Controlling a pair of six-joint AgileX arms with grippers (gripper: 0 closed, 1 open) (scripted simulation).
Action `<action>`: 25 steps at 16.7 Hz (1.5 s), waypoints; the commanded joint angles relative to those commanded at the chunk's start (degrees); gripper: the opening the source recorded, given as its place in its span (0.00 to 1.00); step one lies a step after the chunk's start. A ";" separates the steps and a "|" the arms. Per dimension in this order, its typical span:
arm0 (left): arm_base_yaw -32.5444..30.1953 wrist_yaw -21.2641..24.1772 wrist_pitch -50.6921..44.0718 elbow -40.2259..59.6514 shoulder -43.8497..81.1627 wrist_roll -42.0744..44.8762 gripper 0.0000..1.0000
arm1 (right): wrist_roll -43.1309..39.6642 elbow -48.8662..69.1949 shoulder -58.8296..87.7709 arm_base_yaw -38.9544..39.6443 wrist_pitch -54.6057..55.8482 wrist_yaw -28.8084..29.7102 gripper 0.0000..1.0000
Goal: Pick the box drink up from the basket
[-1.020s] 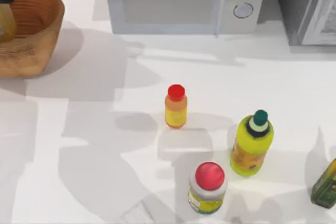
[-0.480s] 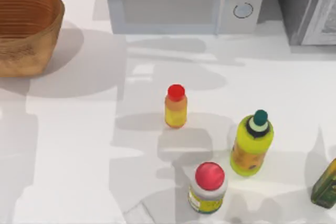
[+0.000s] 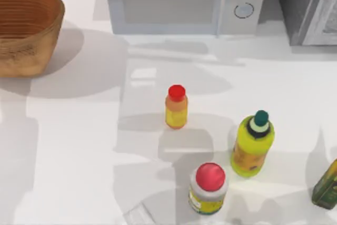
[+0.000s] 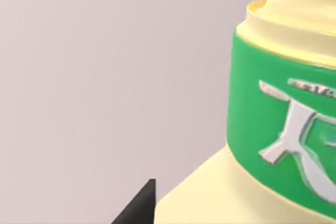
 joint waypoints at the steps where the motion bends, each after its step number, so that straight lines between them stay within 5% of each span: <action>1: -0.18 -0.20 -0.75 -1.42 -1.58 -0.09 0.00 | 0.00 0.00 0.00 0.00 0.00 0.00 1.00; 6: -1.65 -1.84 -6.17 -12.63 -18.41 -0.29 0.00 | 0.00 0.00 0.00 0.00 0.00 0.00 1.00; 18: -6.70 -7.95 -26.29 -53.98 -84.76 -0.73 0.00 | 0.00 0.00 0.00 0.00 0.00 0.00 1.00; 25: -7.95 -9.49 -31.25 -63.83 -95.86 -0.89 0.00 | 0.00 0.00 0.00 0.00 0.00 0.00 1.00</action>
